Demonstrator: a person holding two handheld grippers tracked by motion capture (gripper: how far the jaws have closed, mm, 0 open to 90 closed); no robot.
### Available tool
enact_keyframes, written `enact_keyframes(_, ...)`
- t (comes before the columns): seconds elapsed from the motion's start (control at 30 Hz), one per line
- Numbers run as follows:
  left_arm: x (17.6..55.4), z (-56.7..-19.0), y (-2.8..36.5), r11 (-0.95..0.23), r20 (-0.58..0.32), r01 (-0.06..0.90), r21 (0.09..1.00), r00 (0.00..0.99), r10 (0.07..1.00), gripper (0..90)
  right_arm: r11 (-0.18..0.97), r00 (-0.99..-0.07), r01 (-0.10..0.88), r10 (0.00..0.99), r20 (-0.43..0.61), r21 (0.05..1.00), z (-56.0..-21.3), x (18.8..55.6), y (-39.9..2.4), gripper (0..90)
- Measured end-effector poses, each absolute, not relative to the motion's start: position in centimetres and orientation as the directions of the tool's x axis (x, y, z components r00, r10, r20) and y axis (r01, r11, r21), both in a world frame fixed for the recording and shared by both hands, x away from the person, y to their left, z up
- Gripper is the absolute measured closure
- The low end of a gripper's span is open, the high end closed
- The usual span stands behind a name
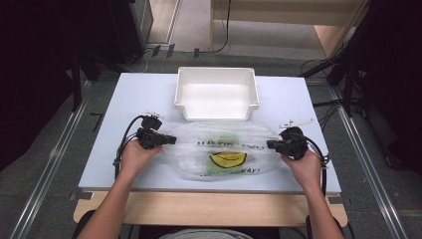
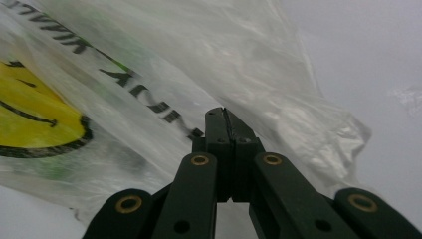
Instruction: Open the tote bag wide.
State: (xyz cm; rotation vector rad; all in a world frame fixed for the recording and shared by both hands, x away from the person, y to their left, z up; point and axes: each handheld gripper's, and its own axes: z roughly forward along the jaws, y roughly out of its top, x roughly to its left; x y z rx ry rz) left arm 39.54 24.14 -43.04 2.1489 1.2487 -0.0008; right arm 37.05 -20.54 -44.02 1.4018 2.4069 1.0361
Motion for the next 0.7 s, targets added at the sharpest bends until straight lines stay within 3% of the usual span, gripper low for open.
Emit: enact_keyframes(0.7,40.4,-41.9,20.3,-0.358,-0.376,0.757,0.547,0.604,0.703,90.0,0.387,-0.647,0.660,0.729,0.224,0.644,-42.5,38.2,-13.7,90.0)
